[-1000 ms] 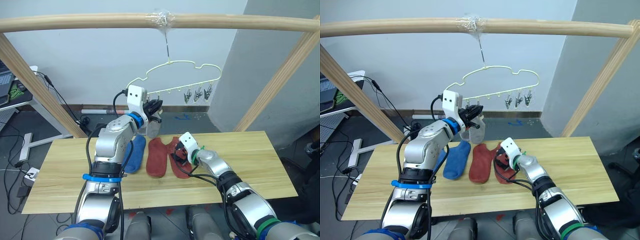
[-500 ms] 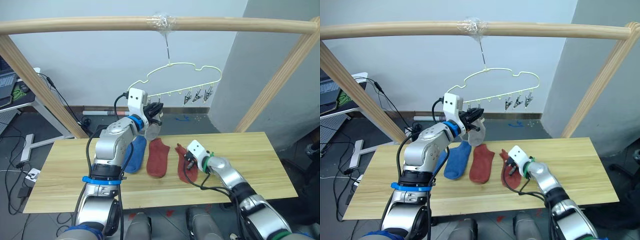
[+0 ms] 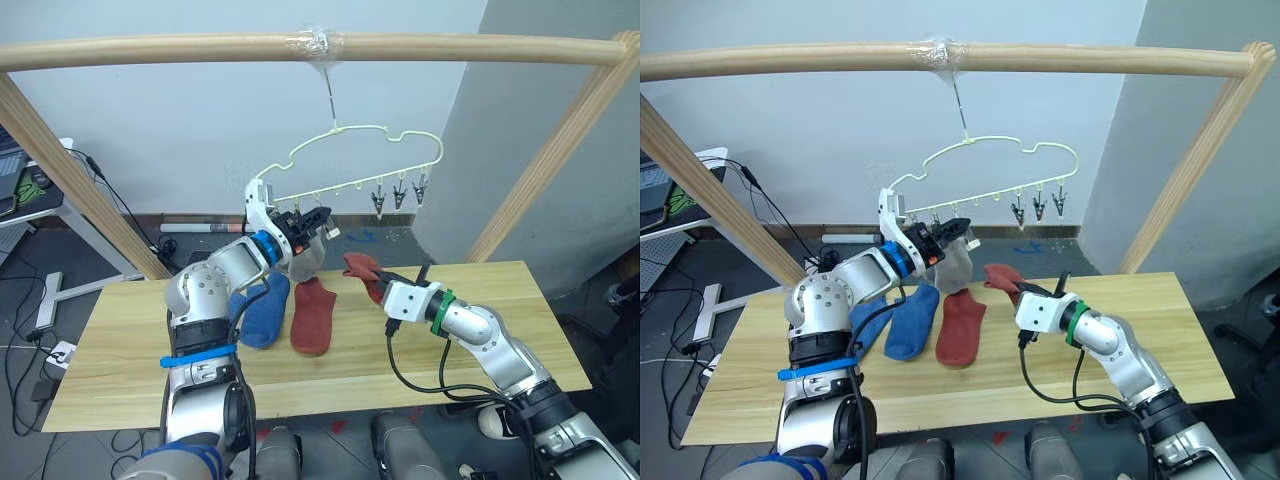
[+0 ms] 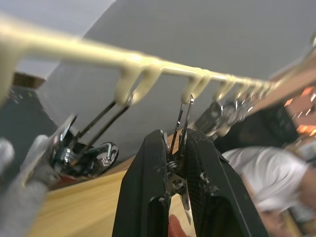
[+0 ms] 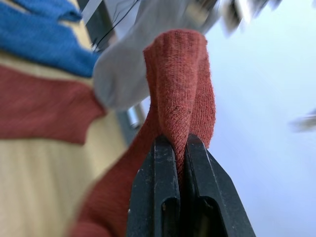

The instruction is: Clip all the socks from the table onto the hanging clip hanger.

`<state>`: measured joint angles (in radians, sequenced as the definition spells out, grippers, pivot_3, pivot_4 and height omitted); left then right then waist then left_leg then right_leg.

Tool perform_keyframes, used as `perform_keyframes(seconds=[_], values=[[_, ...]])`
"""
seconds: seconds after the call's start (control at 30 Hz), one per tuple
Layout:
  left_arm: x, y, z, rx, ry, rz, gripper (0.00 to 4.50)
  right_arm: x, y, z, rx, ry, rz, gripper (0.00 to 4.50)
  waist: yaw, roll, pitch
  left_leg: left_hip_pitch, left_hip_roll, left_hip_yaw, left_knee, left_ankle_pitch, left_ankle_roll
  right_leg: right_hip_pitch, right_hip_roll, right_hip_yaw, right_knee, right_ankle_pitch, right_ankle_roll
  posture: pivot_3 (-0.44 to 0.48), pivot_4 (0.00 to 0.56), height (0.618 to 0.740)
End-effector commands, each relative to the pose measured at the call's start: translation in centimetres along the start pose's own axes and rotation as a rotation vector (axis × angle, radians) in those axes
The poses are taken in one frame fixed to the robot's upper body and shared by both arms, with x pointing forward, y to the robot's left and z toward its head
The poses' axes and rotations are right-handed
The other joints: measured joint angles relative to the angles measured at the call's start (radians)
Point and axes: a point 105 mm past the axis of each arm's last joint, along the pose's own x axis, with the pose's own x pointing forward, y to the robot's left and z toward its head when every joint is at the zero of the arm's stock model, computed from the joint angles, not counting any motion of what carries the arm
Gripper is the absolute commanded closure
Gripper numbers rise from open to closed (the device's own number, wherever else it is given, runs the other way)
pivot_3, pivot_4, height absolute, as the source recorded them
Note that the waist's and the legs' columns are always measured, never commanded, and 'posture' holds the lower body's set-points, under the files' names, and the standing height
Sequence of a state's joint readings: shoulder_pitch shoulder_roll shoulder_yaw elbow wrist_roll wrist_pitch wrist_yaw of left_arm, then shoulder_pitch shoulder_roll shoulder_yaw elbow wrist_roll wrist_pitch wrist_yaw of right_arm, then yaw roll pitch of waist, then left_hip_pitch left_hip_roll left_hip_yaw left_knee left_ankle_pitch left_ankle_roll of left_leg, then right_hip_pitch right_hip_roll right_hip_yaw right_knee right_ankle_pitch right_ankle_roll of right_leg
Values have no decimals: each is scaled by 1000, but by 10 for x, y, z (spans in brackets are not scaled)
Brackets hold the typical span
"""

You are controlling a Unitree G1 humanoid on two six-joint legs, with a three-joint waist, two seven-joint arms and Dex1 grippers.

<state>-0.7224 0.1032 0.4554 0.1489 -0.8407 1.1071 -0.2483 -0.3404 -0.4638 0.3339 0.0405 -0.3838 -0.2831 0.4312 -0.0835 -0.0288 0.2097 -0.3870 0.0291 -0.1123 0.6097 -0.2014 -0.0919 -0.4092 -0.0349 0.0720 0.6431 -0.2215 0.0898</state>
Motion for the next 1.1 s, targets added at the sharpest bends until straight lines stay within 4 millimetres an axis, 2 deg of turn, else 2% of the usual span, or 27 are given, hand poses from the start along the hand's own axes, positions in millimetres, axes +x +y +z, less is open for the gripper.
perform_keyframes(seconds=[0.03, 0.2, 0.43, 0.57, 0.83, 1.1], values=[[2, -11, 0, 14, 22, -36, 4305, 3, -22, 14, -47, -41, -87, 4493, 0, 0, 0, 0, 0, 0, 0, 0, 0, 0, 0, 0, 0, 0, 0, -39, 167, 740], [4, -13, -4, 23, 34, -42, 4305, 5, -22, 16, -53, -43, -85, 4493, 0, 0, 0, 0, 0, 0, 0, 0, 0, 0, 0, 0, 0, 0, -1, -41, 169, 740], [4, -22, 1, 3, 1, -82, 4305, 5, -22, 13, -47, -37, -74, 4493, 0, 0, 0, 0, 0, 0, 0, 0, 0, 0, 0, 0, 0, -1, -1, -38, 172, 740], [5, -20, 3, 10, -12, -66, 4305, 6, -18, 11, -33, -31, -64, 4493, 0, 0, 0, 0, 0, 0, 0, 0, 0, 0, 0, 0, 0, 0, -1, -32, 170, 740], [4, -26, 2, 8, 2, -95, 4305, 13, -30, 15, -43, -48, -98, 4493, 0, 0, 0, 0, 0, 0, 0, 0, 0, 0, 0, 0, 0, -2, -4, -27, 172, 740], [5, -29, 0, 4, 9, -111, 4305, 16, -31, 18, -46, -56, -103, 4493, 0, 0, 0, -2, 0, 0, 0, 0, 0, -1, 0, 0, -1, -2, -4, -25, 171, 740]])
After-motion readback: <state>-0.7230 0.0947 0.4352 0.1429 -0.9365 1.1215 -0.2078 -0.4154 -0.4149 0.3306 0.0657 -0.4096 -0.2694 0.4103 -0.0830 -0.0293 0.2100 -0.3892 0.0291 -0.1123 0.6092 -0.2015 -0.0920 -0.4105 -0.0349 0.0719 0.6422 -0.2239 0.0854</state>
